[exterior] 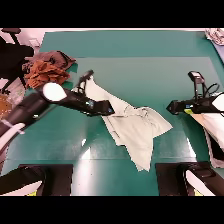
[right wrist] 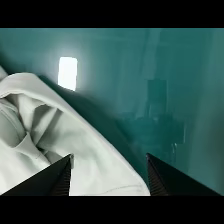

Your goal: Fold the shirts.

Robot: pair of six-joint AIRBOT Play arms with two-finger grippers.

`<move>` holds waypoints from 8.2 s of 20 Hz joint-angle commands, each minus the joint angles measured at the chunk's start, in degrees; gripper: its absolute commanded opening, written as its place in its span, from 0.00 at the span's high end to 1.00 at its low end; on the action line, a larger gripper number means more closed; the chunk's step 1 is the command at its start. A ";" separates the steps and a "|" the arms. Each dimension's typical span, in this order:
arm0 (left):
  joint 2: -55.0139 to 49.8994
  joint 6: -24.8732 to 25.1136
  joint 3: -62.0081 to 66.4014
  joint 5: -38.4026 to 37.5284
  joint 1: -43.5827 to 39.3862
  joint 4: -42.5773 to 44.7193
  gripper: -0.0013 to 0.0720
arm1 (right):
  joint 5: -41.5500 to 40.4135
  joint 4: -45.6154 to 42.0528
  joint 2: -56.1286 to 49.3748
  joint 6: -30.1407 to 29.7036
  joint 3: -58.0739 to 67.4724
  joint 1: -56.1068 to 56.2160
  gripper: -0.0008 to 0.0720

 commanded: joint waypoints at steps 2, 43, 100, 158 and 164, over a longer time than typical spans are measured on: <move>-7.91 -3.56 -0.20 7.13 -5.27 -0.33 0.00 | 0.55 3.72 0.31 -1.75 -0.04 -3.65 0.27; 10.78 -5.95 17.97 -20.87 3.48 43.87 0.93 | -2.23 9.09 0.31 -2.38 -11.41 -2.01 0.27; -11.72 27.10 2.60 -1.14 4.28 10.43 0.00 | -4.81 9.60 13.86 -2.36 -12.20 -2.01 0.27; 16.35 -8.04 10.03 -27.58 4.28 51.95 0.93 | -10.47 6.56 -14.67 3.02 -12.17 24.52 0.53; 16.35 -9.94 10.03 -25.86 4.28 52.00 0.94 | -11.04 9.55 -10.03 3.13 -12.02 24.52 0.95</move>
